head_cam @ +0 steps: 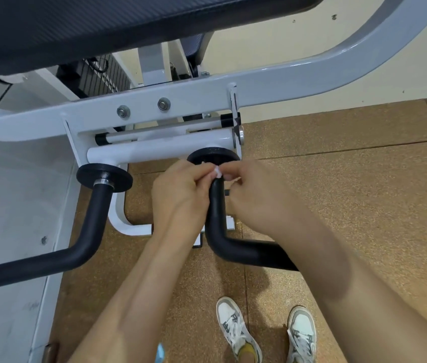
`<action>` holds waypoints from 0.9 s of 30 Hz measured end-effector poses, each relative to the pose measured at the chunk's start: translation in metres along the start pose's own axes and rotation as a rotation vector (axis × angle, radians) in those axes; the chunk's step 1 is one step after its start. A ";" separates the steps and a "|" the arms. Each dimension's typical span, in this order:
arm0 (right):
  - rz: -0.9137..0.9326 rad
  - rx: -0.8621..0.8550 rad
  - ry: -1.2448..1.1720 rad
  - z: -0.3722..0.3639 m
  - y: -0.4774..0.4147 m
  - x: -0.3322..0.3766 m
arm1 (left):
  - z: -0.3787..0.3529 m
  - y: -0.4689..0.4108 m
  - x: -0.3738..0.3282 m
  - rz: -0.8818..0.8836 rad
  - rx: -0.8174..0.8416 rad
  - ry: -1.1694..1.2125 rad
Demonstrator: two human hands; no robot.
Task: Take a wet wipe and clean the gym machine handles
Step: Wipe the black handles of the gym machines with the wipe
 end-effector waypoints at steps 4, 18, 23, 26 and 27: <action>0.085 0.003 0.182 -0.006 0.024 -0.002 | 0.008 0.004 0.008 -0.041 0.166 0.001; 0.082 -0.223 -0.276 0.004 0.078 -0.016 | 0.034 0.054 0.009 0.039 0.184 0.099; -0.049 0.218 -0.981 0.016 0.099 -0.008 | 0.043 0.089 -0.047 0.148 0.102 0.650; -0.015 -0.071 -0.954 0.036 0.114 -0.019 | 0.024 0.109 -0.066 0.061 0.030 0.540; -0.007 -0.219 -0.855 0.045 0.120 -0.031 | 0.017 0.114 -0.066 0.042 -0.007 0.473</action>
Point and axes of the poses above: each hand's wrist, its own y-axis away from the middle knuckle, its own z-axis out of the back of the hand, x = y × z, the point moved 3 cm from there along -y, towards the middle knuckle, and after that the axes turned 7 degrees about -y, right-handed, at the moved point
